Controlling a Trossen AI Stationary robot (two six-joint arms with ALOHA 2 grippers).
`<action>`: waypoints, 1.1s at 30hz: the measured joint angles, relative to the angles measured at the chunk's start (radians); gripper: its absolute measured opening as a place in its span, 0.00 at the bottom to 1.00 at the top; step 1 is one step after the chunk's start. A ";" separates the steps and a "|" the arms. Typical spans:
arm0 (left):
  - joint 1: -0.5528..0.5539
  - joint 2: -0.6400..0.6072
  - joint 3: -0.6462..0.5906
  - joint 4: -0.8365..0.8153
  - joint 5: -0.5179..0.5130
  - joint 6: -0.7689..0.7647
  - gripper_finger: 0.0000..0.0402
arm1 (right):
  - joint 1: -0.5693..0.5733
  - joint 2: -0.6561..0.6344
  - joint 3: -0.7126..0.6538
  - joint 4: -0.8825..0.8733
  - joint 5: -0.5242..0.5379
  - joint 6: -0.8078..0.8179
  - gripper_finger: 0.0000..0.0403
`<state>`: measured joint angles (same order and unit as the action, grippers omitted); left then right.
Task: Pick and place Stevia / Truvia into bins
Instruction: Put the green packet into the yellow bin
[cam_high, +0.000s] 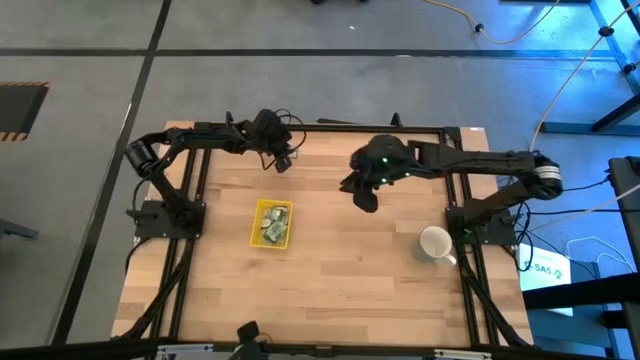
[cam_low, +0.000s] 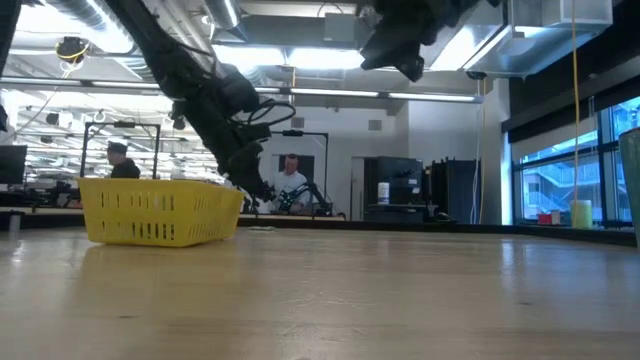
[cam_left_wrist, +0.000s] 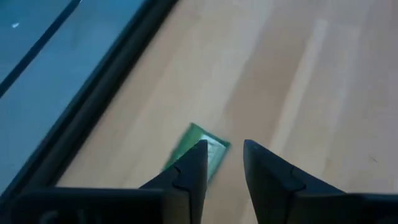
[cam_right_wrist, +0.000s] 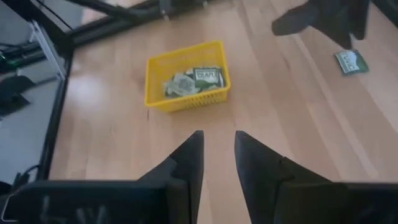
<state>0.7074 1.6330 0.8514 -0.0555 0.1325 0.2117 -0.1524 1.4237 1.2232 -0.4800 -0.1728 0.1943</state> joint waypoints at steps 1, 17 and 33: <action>0.006 0.014 0.013 -0.001 0.001 -0.010 0.25 | 0.000 -0.020 -0.029 0.033 -0.001 0.017 0.23; 0.029 0.239 0.255 -0.289 -0.063 0.011 0.27 | 0.000 -0.075 -0.167 0.110 -0.001 0.117 0.23; 0.029 0.291 0.262 -0.331 -0.081 -0.026 0.23 | -0.001 -0.075 -0.167 0.109 -0.002 0.108 0.23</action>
<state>0.7368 1.9244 1.1137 -0.3862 0.0514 0.1860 -0.1535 1.3491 1.0565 -0.3710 -0.1745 0.3027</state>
